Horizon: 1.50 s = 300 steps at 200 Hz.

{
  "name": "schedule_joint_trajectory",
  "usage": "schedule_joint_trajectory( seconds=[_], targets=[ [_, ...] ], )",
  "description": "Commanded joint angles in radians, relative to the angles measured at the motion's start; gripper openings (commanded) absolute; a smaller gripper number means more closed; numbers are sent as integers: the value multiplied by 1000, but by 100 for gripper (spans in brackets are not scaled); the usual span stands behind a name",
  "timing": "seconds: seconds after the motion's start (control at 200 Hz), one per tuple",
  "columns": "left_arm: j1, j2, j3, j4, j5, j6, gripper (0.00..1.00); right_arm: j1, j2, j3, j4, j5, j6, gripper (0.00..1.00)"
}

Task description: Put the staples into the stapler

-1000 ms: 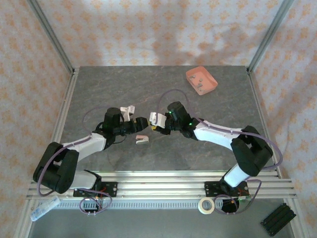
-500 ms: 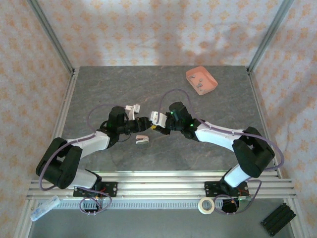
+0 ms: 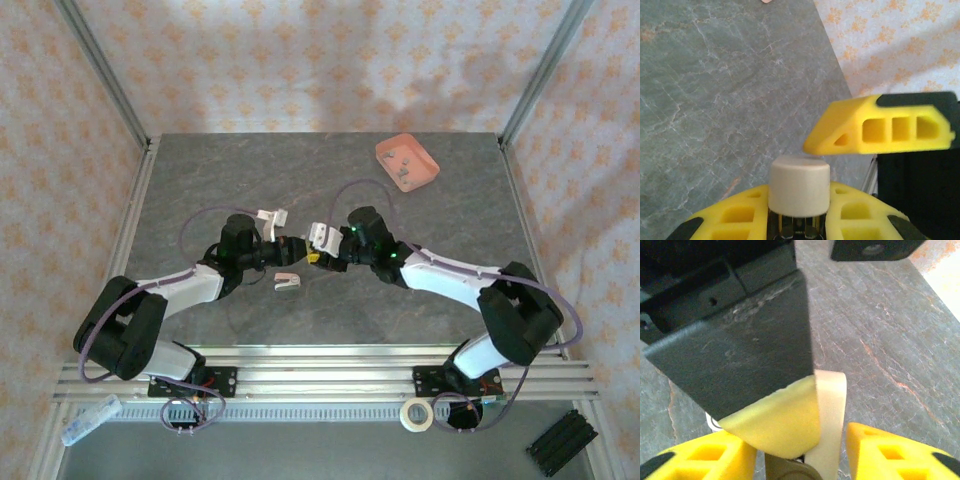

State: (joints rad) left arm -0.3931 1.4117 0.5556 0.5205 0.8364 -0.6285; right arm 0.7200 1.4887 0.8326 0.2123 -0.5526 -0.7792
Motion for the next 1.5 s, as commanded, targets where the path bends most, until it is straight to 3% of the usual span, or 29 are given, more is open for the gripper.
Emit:
schedule_joint_trajectory(
  seconds=[0.0, 0.12, 0.245, 0.35, 0.535, 0.776, 0.916, 1.046, 1.496],
  targets=[
    [-3, -39, 19, 13, -2, 148, 6, -43, -58, -16, 21, -71, 68, 54],
    [-2, -55, 11, 23, 5, 247, 3, -95, -93, 4, -83, -181, 73, 59],
    [-3, -78, -6, 44, 38, 364, 3, -151, -92, 89, -338, -325, -7, 55],
    [-3, -108, -12, 14, 78, 487, 3, -172, -67, 171, -521, -364, -95, 55],
    [-2, -149, -19, -32, 138, 643, 1, -171, -13, 248, -606, -442, -150, 60],
    [-3, -179, -25, -36, 201, 706, 1, -170, 85, 384, -801, -545, -257, 60],
    [-3, -205, -25, -74, 211, 768, 1, -170, 134, 450, -912, -605, -322, 55],
    [-4, -217, -7, -145, 216, 821, 1, -169, 167, 477, -941, -645, -341, 51],
    [-12, -214, 3, -133, 216, 823, 1, -137, 200, 494, -918, -607, -308, 45]
  ],
)
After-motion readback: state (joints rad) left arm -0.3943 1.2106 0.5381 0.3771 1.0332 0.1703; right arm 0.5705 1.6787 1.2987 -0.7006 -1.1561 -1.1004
